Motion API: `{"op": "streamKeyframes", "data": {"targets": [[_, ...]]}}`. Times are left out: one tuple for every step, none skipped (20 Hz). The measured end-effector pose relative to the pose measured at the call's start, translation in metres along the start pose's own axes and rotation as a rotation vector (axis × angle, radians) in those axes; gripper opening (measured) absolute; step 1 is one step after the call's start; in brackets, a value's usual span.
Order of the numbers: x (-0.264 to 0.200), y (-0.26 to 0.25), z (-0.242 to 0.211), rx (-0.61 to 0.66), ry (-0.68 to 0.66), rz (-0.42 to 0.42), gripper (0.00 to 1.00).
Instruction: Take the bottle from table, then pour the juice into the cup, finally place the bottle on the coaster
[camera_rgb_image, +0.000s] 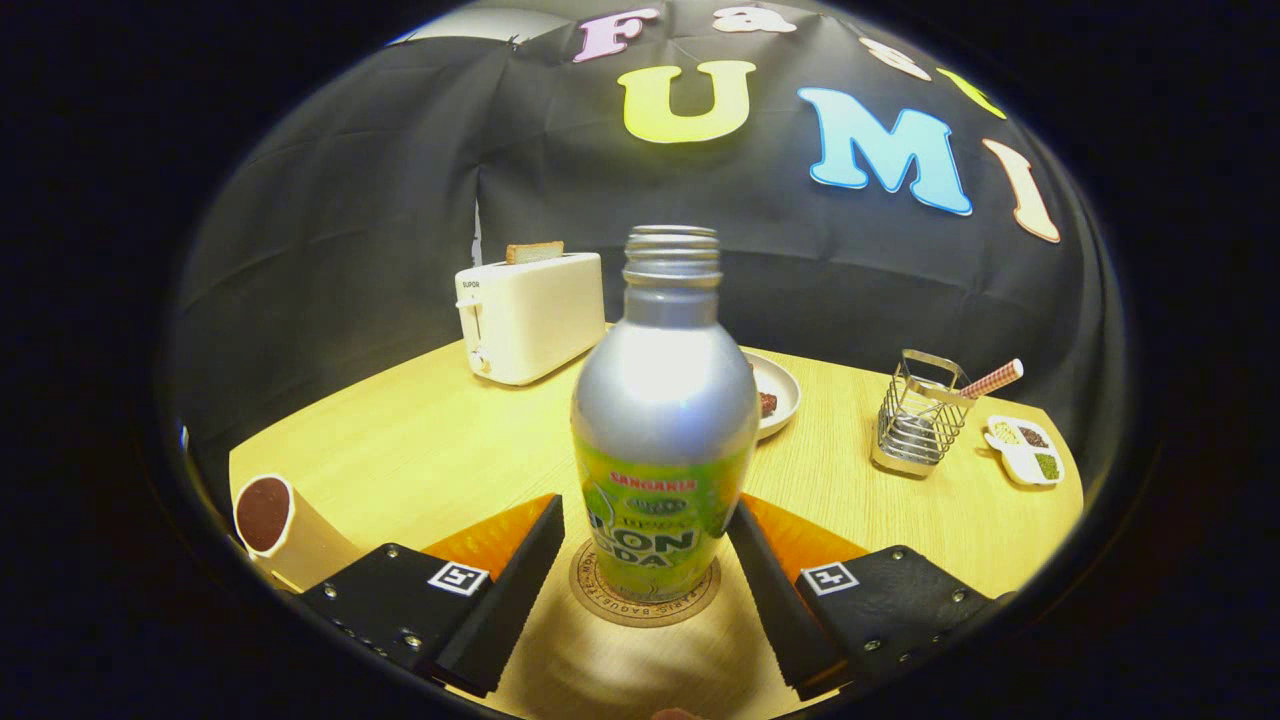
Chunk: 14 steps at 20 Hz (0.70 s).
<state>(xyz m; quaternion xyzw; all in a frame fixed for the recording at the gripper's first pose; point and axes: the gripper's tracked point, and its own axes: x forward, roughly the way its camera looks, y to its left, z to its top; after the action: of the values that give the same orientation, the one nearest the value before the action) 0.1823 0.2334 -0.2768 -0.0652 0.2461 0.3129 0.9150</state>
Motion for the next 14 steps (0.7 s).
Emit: {"op": "streamKeyframes", "data": {"targets": [[-0.003,0.0,0.001,0.007,-0.001,-0.005,0.98],[-0.007,-0.002,0.004,0.011,-0.006,-0.012,0.98],[-0.012,-0.001,0.008,0.013,-0.016,-0.017,0.98],[-0.017,-0.002,0.012,0.011,-0.023,-0.026,0.98],[-0.024,-0.004,0.016,0.009,-0.031,-0.033,0.98],[-0.032,-0.005,0.02,0.01,-0.04,-0.04,0.98],[-0.04,-0.004,0.025,0.014,-0.049,-0.046,0.98],[-0.05,-0.004,0.03,0.016,-0.061,-0.052,0.98],[-0.059,-0.005,0.036,0.019,-0.072,-0.065,0.98],[-0.07,-0.006,0.042,0.024,-0.085,-0.074,0.98],[-0.081,-0.006,0.048,0.034,-0.098,-0.086,0.98],[-0.091,-0.006,0.055,0.047,-0.11,-0.092,0.98],[-0.101,-0.005,0.061,0.057,-0.127,-0.099,0.98],[-0.113,-0.008,0.07,0.059,-0.144,-0.117,0.98]]}}
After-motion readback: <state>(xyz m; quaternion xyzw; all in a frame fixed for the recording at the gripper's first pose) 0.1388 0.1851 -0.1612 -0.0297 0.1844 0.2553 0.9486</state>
